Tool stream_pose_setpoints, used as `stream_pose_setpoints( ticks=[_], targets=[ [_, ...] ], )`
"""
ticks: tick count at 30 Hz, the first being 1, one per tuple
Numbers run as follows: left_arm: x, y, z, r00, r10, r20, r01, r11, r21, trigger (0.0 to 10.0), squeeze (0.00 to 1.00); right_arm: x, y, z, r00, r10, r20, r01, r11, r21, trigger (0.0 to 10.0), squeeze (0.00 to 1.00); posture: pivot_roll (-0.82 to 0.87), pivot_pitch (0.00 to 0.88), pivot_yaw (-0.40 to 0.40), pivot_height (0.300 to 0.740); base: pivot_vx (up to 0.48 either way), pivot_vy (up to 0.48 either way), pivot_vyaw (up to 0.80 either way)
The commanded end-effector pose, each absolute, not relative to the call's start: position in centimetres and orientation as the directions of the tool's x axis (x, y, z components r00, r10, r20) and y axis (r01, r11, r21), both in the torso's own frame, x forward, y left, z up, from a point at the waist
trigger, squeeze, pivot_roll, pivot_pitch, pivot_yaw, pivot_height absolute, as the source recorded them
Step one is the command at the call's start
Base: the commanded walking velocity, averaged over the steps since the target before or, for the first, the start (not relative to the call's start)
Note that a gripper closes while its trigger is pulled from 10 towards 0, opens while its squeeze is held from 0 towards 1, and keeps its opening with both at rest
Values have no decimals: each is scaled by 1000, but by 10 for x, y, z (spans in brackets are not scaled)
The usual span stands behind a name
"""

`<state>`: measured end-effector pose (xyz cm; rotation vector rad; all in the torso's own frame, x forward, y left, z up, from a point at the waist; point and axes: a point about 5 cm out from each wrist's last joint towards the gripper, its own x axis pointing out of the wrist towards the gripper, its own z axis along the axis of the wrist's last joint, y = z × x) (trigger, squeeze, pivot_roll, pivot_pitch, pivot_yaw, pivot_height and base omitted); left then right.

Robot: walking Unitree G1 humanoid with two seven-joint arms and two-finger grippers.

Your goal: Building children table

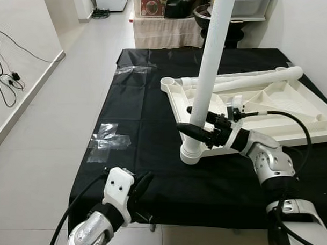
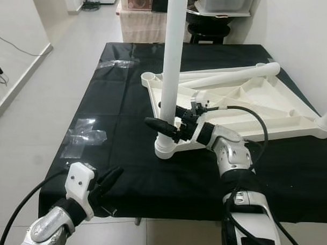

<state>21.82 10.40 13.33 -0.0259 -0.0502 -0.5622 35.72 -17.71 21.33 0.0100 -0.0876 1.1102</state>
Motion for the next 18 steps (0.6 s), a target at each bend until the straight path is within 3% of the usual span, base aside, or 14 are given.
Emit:
stream_pose_setpoints(
  ticks=[1, 2, 9, 15, 16, 17, 18],
  targets=[
    [217, 107, 132, 846, -532, 38, 532, 847, -3, 10000, 0, 356, -174, 214, 403, 914, 43, -911, 405, -75, 1882, 0, 94, 120, 25, 740, 0, 0, 0],
    [217, 107, 133, 846, -532, 38, 533, 846, -3, 10000, 0, 356, -176, 216, 400, 917, 3, -909, 397, -124, 0, 0, 93, 122, 26, 740, 0, 0, 0],
    [216, 106, 133, 845, -533, 38, 533, 846, -4, 10000, 0, 353, -176, 215, 398, 917, -36, -906, 386, -175, 0, 0, 91, 124, 27, 740, 0, 0, 0],
    [216, 105, 133, 845, -534, 39, 534, 845, -7, 10000, 0, 339, -175, 198, 400, 915, -61, -911, 389, -140, 0, 0, 80, 130, 21, 740, 0, 0, 0],
    [215, 105, 133, 845, -534, 39, 535, 845, -7, 10000, 0, 332, -174, 186, 442, 894, -79, -895, 432, -114, 0, 0, 81, 134, 5, 740, 0, 0, 0],
    [215, 105, 133, 845, -534, 38, 534, 845, -7, 10000, 0, 326, -170, 172, 534, 840, -92, -845, 529, -76, 0, 0, 82, 134, 1, 740, 0, 0, 0],
    [215, 105, 133, 845, -534, 38, 534, 845, -7, 10000, 0, 326, -170, 172, 534, 840, -92, -845, 529, -76, 0, 0, 82, 134, 1, 740, 0, 0, 0]
  ],
)
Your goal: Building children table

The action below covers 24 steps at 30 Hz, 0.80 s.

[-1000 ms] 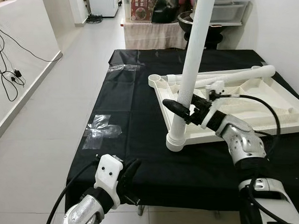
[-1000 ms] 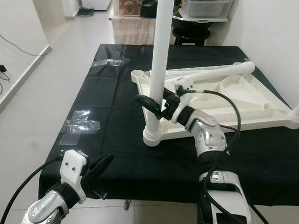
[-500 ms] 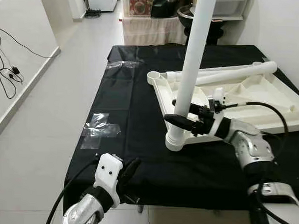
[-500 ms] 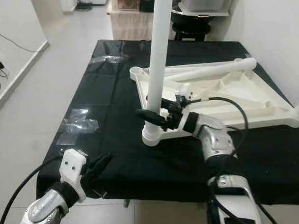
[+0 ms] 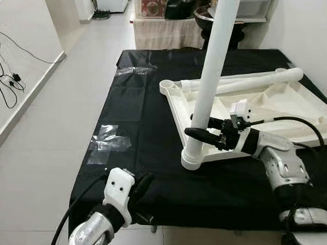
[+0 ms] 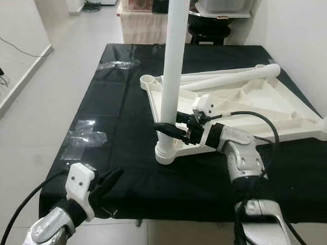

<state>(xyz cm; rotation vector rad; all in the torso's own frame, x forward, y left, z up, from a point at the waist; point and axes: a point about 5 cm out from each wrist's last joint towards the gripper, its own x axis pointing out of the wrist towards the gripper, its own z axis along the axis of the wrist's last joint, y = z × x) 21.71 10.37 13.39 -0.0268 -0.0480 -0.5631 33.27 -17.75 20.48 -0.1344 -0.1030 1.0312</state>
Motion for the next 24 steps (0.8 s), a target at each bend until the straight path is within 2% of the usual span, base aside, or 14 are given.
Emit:
stream_pose_setpoints(
  ticks=[1, 2, 3, 4, 5, 13, 14, 15, 16, 18, 19, 20, 21, 24],
  targets=[
    [214, 105, 132, 845, -533, 37, 534, 846, -6, 10000, 0, 325, -166, 159, 703, 706, -91, -712, 697, -91, 0, 0, 84, 135, -10, 740, 0, 0, 0],
    [214, 107, 133, 847, -530, 37, 531, 848, -8, 10000, 0, 308, -157, 136, 859, 498, -119, -505, 863, -35, 0, 0, 64, 141, 2, 740, 0, 0, 0],
    [214, 109, 133, 849, -528, 36, 528, 849, -9, 10000, 0, 294, -155, 124, 933, 325, -154, -329, 944, -4, 0, 0, 64, 141, 2, 740, 0, 0, 0],
    [214, 109, 133, 849, -528, 36, 528, 849, -9, 10000, 0, 294, -155, 124, 933, 325, -154, -329, 944, -4, 0, 0, 64, 141, 2, 740, 0, 0, 0],
    [214, 109, 133, 848, -529, 36, 530, 848, -10, 10000, 0, 283, -148, 126, 945, 292, -146, -311, 942, -127, 0, 0, 62, 151, 14, 740, 0, 0, 0],
    [217, 108, 130, 828, -560, 27, 561, 828, -12, 10000, 0, 289, -132, 136, 909, 399, -120, -414, 896, -162, 0, 0, 42, 120, 23, 740, 0, 0, 0],
    [217, 107, 130, 829, -559, 27, 559, 829, -16, 10000, 0, 288, -130, 136, 902, 411, -132, -429, 886, -173, 9373, 0, 37, 113, 21, 740, 0, 0, 0],
    [217, 107, 130, 829, -559, 27, 559, 829, -16, 10000, 0, 288, -130, 136, 902, 411, -132, -429, 886, -173, 9373, 0, 37, 113, 21, 740, 0, 0, 0],
    [217, 107, 129, 831, -555, 28, 556, 831, -19, 10000, 0, 289, -129, 137, 892, 434, -128, -450, 882, -142, 10000, 0, 40, 110, 19, 740, 0, 0, 0],
    [217, 107, 129, 833, -553, 29, 554, 832, -21, 10000, 0, 291, -127, 139, 878, 465, -117, -477, 872, -113, 10000, 0, 40, 109, 19, 740, 0, 0, 0],
    [217, 106, 129, 833, -552, 30, 553, 833, -21, 10000, 0, 290, -122, 147, 855, 512, -85, -518, 853, -70, 10000, 820, 43, 105, 21, 740, 0, 0, 0],
    [217, 106, 129, 833, -552, 30, 553, 833, -21, 10000, 0, 290, -122, 147, 855, 512, -85, -518, 853, -70, 10000, 820, 43, 105, 21, 740, 0, 0, 0],
    [217, 106, 129, 833, -552, 30, 553, 833, -21, 10000, 0, 290, -118, 154, 827, 560, -51, -562, 825, -57, 10000, 1000, 43, 104, 20, 740, 0, 0, 0],
    [218, 105, 130, 832, -554, 33, 555, 832, -19, 10000, 0, 294, -117, 179, 714, 700, 30, -697, 714, -72, 10000, 1000, 49, 106, 18, 740, 0, 0, 0]
  ],
)
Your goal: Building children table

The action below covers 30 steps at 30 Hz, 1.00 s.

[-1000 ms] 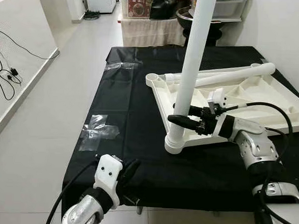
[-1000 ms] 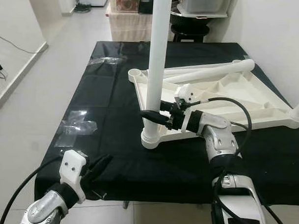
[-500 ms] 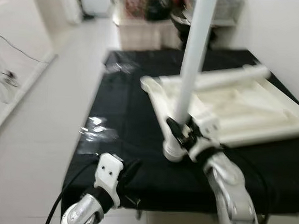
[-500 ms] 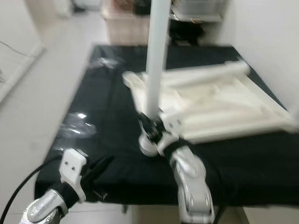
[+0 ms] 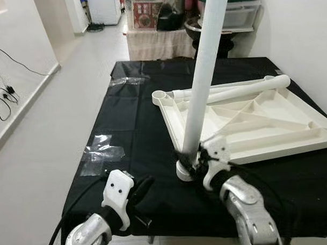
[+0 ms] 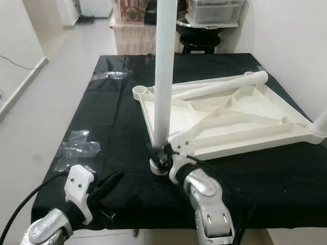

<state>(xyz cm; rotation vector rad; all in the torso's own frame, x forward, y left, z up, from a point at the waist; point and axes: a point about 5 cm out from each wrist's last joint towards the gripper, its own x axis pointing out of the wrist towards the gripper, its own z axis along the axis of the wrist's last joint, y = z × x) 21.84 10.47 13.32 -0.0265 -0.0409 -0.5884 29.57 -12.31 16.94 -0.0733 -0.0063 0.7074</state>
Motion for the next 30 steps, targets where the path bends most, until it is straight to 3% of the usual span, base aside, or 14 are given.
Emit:
stream_pose_setpoints(
  ticks=[1, 3, 4, 5, 12, 15, 16, 19, 20, 30],
  targets=[
    [218, 105, 130, 832, -554, 34, 555, 832, -19, 10000, 0, 297, -121, 184, 691, 722, 38, -719, 692, -75, 10000, 1000, 49, 106, 18, 740, 0, 0, 0],
    [218, 105, 130, 833, -552, 36, 552, 833, -19, 10000, 0, 300, -126, 189, 660, 751, 31, -743, 658, -123, 10000, 969, 47, 106, 20, 740, 0, 0, 0],
    [218, 105, 130, 835, -549, 37, 550, 835, -19, 10000, 0, 303, -131, 192, 632, 775, 14, -765, 626, -151, 10000, 651, 49, 106, 24, 740, 0, 0, 0],
    [218, 105, 131, 836, -547, 39, 548, 836, -19, 10000, 0, 304, -134, 193, 589, 808, -6, -797, 579, -172, 10000, 0, 49, 106, 24, 740, 0, 0, 0],
    [220, 104, 131, 837, -545, 42, 546, 837, -20, 10000, 0, 322, -148, 195, 480, 867, -130, -868, 449, -212, 10000, 0, 66, 110, 17, 740, 0, 0, 0],
    [219, 102, 131, 838, -545, 43, 546, 838, -20, 10000, 0, 332, -150, 201, 473, 873, -114, -873, 448, -192, 10000, 0, 70, 111, 13, 740, 0, 0, 0],
    [219, 102, 131, 838, -544, 43, 545, 838, -19, 10000, 0, 335, -151, 203, 464, 879, -108, -878, 440, -188, 3647, 0, 75, 113, 9, 740, 0, 0, 0],
    [219, 101, 131, 838, -543, 44, 544, 839, -19, 10000, 0, 337, -152, 204, 457, 883, -106, -882, 433, -187, 3647, 0, 75, 113, 9, 740, 0, 0, 0],
    [219, 101, 131, 840, -541, 44, 542, 840, -19, 10000, 0, 339, -153, 206, 452, 886, -101, -884, 430, -185, 0, 0, 75, 118, 6, 740, 0, 0, 0],
    [219, 101, 132, 844, -535, 48, 536, 844, -23, 10000, 0, 347, -166, 209, 443, 892, -85, -889, 426, -167, 0, 0, 65, 126, -1, 740, 0, 0, 0]
  ],
)
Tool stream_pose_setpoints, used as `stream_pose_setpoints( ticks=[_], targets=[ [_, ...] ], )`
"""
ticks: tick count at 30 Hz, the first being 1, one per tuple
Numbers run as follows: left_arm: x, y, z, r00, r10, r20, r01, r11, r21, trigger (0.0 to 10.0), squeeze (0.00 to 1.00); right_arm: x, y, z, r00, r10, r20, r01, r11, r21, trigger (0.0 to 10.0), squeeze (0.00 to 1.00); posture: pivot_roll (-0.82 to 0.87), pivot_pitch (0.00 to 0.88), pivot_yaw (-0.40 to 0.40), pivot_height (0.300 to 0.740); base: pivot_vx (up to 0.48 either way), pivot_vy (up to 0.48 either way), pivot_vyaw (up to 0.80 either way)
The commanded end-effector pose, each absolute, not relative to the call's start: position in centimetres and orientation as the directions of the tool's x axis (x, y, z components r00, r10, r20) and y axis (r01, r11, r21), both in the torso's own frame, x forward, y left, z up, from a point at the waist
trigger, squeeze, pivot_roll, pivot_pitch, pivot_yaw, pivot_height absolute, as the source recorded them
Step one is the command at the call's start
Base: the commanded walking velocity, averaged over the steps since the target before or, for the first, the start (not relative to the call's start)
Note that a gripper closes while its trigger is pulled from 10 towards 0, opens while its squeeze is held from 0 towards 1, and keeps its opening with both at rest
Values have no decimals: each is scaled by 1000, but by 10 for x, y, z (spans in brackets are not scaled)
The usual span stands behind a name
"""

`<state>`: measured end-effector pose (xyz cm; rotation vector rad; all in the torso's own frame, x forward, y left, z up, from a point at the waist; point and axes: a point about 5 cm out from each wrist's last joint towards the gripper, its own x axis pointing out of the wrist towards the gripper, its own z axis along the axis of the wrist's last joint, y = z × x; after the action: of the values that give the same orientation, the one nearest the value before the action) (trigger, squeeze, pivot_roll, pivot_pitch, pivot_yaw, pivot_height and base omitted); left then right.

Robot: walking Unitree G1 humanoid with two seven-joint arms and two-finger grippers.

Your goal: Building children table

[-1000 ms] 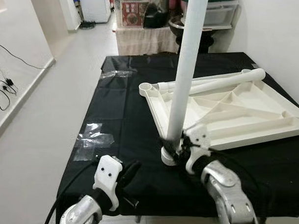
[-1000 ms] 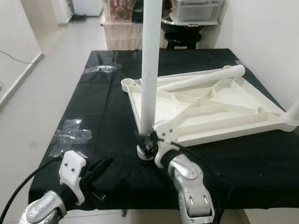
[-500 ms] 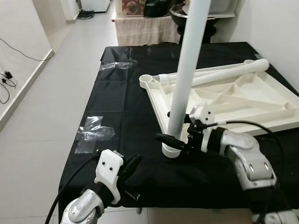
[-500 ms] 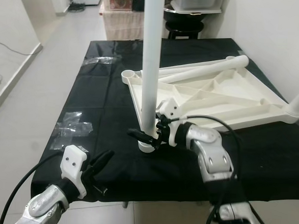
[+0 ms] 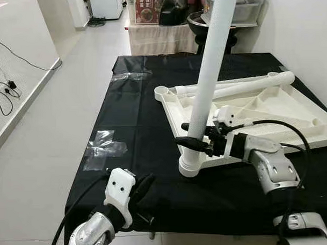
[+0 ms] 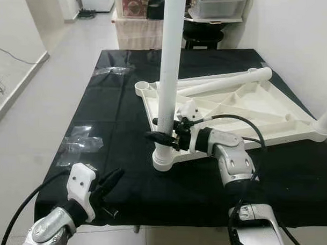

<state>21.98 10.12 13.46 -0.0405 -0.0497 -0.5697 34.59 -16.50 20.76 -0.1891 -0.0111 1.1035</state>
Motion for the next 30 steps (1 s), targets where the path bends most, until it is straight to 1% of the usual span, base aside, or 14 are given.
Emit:
stream_pose_setpoints(
  ticks=[1, 2, 6, 7, 9, 10, 11, 14, 20, 21, 25, 26, 28, 30],
  targets=[
    [218, 102, 132, 843, -535, 48, 537, 843, -25, 10000, 0, 342, -167, 204, 446, 892, -69, -890, 434, -141, 0, 0, 48, 139, 9, 740, 0, 0, 0],
    [218, 102, 132, 843, -536, 47, 538, 843, -26, 10000, 0, 338, -167, 199, 453, 890, -57, -888, 444, -120, 0, 0, 48, 139, 9, 740, 0, 0, 0],
    [217, 105, 133, 842, -538, 45, 539, 842, -26, 10000, 0, 326, -160, 176, 620, 782, -54, -784, 618, -53, 0, 0, 46, 153, 6, 740, 0, 0, 0],
    [217, 107, 133, 842, -537, 43, 538, 842, -25, 10000, 0, 317, -154, 151, 813, 565, -138, -577, 815, -62, 0, 0, 40, 156, 11, 740, 0, 0, 0],
    [217, 107, 133, 842, -537, 43, 538, 842, -25, 10000, 0, 317, -154, 151, 813, 565, -138, -577, 815, -62, 0, 0, 40, 156, 11, 740, 0, 0, 0],
    [217, 108, 134, 843, -537, 43, 538, 843, -24, 10000, 0, 307, -154, 138, 911, 367, -189, -390, 916, -99, 0, 0, 42, 162, 18, 740, 0, 0, 0],
    [217, 109, 134, 842, -537, 41, 538, 842, -23, 10000, 0, 295, -142, 137, 931, 317, -182, -351, 915, -198, 0, 0, 38, 164, 23, 740, 0, 0, 0],
    [217, 109, 134, 842, -537, 40, 538, 842, -23, 10000, 0, 290, -132, 139, 928, 333, -167, -366, 899, -240, 0, 0, 28, 160, 32, 740, 0, 0, 0],
    [218, 107, 134, 834, -550, 38, 551, 834, -22, 10000, 0, 295, -123, 141, 896, 413, -163, -441, 868, -229, 0, 0, 34, 154, 22, 740, 0, 0, 0],
    [219, 107, 134, 838, -545, 41, 546, 838, -24, 10000, 0, 300, -122, 142, 885, 430, -177, -461, 861, -214, 10000, 0, 36, 153, 16, 740, 0, 0, 0],
    [220, 106, 134, 844, -535, 44, 536, 844, -26, 10000, 0, 306, -123, 146, 883, 437, -169, -465, 864, -196, 10000, 0, 37, 149, 18, 740, 0, 0, 0],
    [221, 106, 134, 844, -534, 44, 535, 844, -25, 10000, 0, 312, -122, 156, 870, 476, -126, -492, 855, -163, 10000, 984, 37, 149, 18, 740, 0, 0, 0],
    [221, 106, 134, 844, -534, 44, 535, 844, -25, 10000, 0, 312, -122, 156, 870, 476, -126, -492, 855, -163, 10000, 984, 37, 149, 18, 740, 0, 0, 0],
    [221, 106, 134, 841, -540, 43, 541, 841, -25, 10000, 0, 316, -112, 181, 795, 606, -32, -603, 782, -158, 10000, 1000, 31, 141, 21, 740, 0, 0, 0]
  ],
)
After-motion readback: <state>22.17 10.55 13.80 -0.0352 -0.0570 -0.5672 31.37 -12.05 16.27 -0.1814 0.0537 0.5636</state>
